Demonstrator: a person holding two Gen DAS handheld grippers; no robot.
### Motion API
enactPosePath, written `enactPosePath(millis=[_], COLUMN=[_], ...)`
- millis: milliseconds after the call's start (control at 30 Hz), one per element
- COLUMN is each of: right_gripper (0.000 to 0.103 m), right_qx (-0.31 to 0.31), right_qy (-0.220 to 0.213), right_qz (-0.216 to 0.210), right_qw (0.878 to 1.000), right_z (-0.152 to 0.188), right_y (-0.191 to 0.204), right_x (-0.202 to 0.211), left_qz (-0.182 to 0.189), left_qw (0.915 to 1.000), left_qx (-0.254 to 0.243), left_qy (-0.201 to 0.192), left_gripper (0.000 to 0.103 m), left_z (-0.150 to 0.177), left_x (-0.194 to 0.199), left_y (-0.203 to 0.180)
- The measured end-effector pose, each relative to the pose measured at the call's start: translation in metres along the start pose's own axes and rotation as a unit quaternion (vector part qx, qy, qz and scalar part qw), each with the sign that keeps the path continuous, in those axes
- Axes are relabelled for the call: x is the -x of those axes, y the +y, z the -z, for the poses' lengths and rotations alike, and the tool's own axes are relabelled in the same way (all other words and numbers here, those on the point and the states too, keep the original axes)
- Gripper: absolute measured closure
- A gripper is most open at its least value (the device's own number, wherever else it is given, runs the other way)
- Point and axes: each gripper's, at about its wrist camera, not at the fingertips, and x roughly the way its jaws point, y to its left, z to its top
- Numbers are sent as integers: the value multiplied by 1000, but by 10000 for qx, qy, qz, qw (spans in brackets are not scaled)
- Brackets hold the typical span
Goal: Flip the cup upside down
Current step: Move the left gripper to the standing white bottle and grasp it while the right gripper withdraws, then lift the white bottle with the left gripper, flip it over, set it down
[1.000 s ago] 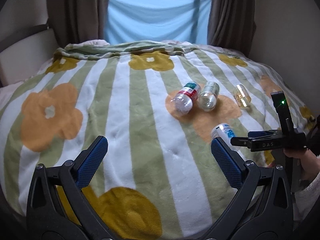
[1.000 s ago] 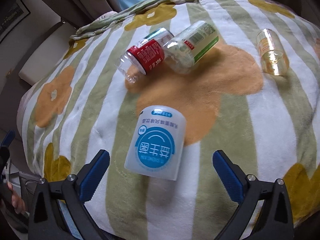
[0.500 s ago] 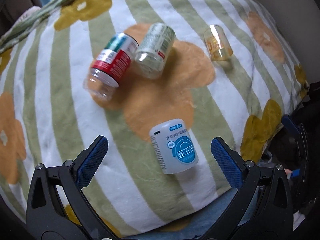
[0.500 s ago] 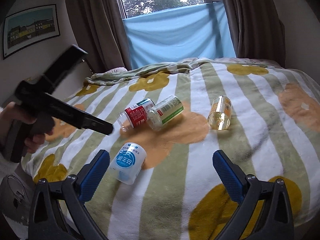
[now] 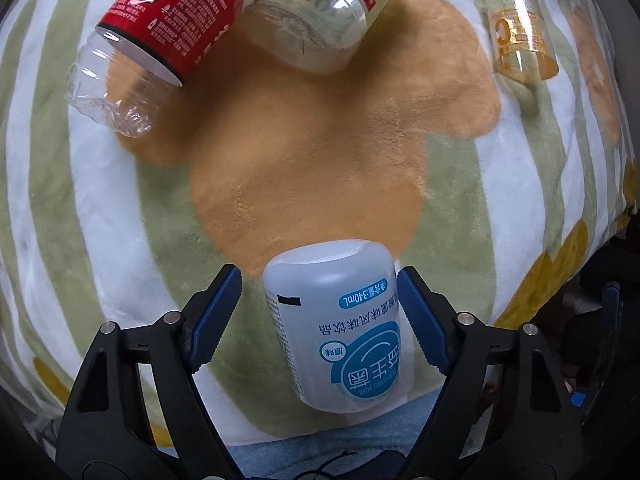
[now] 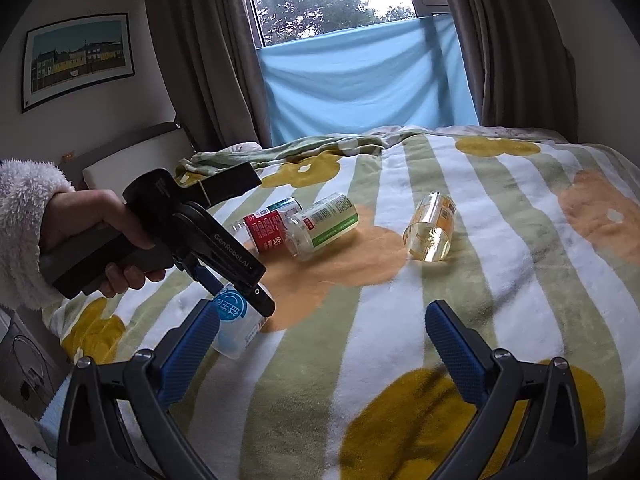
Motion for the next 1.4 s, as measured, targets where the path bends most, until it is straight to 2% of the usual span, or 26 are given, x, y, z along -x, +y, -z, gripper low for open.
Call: enactPosePath(millis=[67, 167, 233, 300, 333, 367, 433, 500, 567, 667, 800, 867, 1100, 1233, 1400], right_gripper=[0, 0, 0, 0, 0, 0, 0, 0, 0, 0, 0, 0, 0, 0, 0], right_qx=[-34, -31, -22, -19, -33, -67, -151, -229, -275, -293, -268, -254, -268, -259, -299], right_qy=[7, 12, -21, -65, -105, -145, -221, -266, -286, -312, -292, -275, -246, -232, -233], right_qz=[-35, -38, -35, -1, 12, 14, 10, -7, -20, -34, -56, -89, -157, -160, -144], right_qw=[10000, 10000, 10000, 10000, 9999, 9999, 9996, 9994, 9992, 9991, 9992, 9993, 9992, 9993, 9992], right_z=[1, 3, 3, 2, 2, 2, 1, 0, 0, 1, 5, 7, 10, 11, 11], right_y=[-1, -2, -2, -3, -5, -6, -9, -12, -13, -10, -3, 0, 2, 2, 1], right_x=[-2, -2, 0, 3, 4, 5, 7, 7, 7, 6, 5, 5, 3, 3, 5], left_qz=[144, 211, 201, 136, 141, 108, -14, -232, -313, -445, -417, -464, -536, -355, -393], left_qw=[9999, 9996, 9985, 9925, 9857, 9748, 9487, 9215, 9051, 8933, 8886, 8911, 9065, 9248, 9298], left_qx=[48, 12, -74, -333, -473, -591, -743, -783, -706, -583, -449, -543, -781, -805, -794], left_qy=[-3, -170, -502, -1169, -1611, -2149, -3074, -3797, -4181, -4434, -4545, -4482, -4115, -3702, -3573], left_gripper=[39, 41, 42, 42, 42, 41, 41, 41, 41, 41, 41, 41, 41, 42, 41], left_z=[0, 2, 8, 18, 26, 38, 63, 85, 98, 106, 112, 111, 122, 122, 121], left_x=[-4, -1, 8, 26, 35, 43, 52, 55, 47, 32, 28, 25, 25, 18, 11], left_y=[2, 0, -1, -6, -10, -13, -17, -15, -12, -7, -2, -4, -7, -7, -7])
